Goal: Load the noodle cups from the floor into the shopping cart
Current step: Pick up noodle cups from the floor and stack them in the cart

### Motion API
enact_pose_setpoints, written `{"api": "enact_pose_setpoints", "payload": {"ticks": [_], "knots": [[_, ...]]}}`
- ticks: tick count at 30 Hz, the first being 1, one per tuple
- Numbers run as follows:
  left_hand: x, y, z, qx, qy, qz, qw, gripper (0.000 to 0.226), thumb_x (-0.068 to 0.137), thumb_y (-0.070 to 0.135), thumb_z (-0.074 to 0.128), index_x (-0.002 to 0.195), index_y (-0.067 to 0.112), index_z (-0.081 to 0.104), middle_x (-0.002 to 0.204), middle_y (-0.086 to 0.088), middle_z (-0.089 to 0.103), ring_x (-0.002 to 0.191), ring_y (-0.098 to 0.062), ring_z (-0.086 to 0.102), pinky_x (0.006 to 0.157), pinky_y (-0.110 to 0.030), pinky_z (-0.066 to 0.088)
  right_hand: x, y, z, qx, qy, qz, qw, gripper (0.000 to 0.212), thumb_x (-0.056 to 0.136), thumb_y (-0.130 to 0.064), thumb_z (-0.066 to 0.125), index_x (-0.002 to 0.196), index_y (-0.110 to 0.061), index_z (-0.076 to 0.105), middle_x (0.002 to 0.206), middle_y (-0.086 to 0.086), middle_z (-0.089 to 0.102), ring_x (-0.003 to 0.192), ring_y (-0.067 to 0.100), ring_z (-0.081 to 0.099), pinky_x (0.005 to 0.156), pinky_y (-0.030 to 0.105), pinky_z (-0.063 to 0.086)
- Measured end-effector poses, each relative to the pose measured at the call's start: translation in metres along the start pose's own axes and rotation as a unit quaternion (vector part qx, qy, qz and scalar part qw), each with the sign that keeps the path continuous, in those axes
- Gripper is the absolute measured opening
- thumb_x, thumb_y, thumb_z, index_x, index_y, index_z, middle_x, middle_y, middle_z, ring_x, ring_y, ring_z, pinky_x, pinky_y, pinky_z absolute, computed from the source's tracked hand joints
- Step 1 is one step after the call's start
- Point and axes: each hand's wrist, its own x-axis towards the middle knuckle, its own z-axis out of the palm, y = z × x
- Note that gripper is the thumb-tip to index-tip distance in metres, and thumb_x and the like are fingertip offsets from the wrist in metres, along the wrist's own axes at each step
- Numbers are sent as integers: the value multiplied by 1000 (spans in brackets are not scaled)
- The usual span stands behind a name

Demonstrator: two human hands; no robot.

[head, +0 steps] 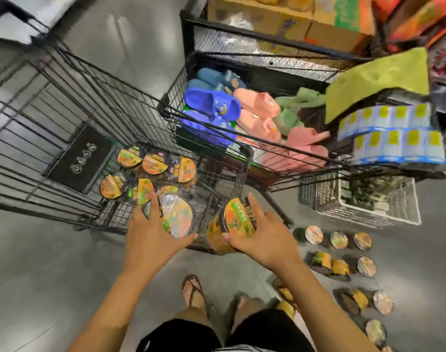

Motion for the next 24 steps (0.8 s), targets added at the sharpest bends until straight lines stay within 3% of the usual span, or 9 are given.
{"api": "enact_pose_setpoints", "payload": {"ticks": [3, 8, 11, 18, 24], "knots": [[23, -6, 3, -24, -27, -29, 999, 136, 54, 79, 70, 153, 22, -2, 151, -24, 16, 140, -41, 18, 107, -50, 31, 27, -11, -1, -39, -18, -21, 999, 109, 64, -87, 49, 150, -47, -5, 134, 10, 45, 125, 30, 45, 91, 38, 45], [52, -3, 22, -63, -53, -83, 993, 138, 52, 85, 65, 153, 25, -9, 143, -23, 25, 133, -42, 28, 102, -49, 39, 93, -29, -10, -92, -45, -69, 992, 112, 62, -87, 51, 152, -44, 0, 127, 10, 50, 122, 28, 47, 93, 38, 45], [66, 5, 38, -77, -52, -137, 986, 139, 53, 86, 63, 152, 24, -13, 144, -26, 26, 132, -42, 31, 104, -46, 37, 147, -43, -12, -153, -70, -116, 979, 120, 51, -95, 38, 152, -42, 0, 130, 16, 49, 123, 33, 48, 95, 40, 45], [99, 29, 96, -144, -65, -273, 949, 137, 56, 82, 67, 153, 22, -9, 150, -24, 18, 139, -41, 20, 111, -44, 28, 263, -55, -2, -321, -141, -217, 911, 122, 57, -95, 42, 152, -38, -9, 132, 22, 45, 125, 38, 43, 95, 45, 43], [128, 40, 156, -178, -67, -339, 921, 135, 56, 79, 68, 154, 20, -4, 142, -24, 27, 132, -41, 28, 107, -47, 30, 332, -47, 36, -425, -188, -214, 859, 119, 66, -91, 43, 150, -34, -18, 143, 29, 35, 132, 42, 36, 100, 46, 41]]}}
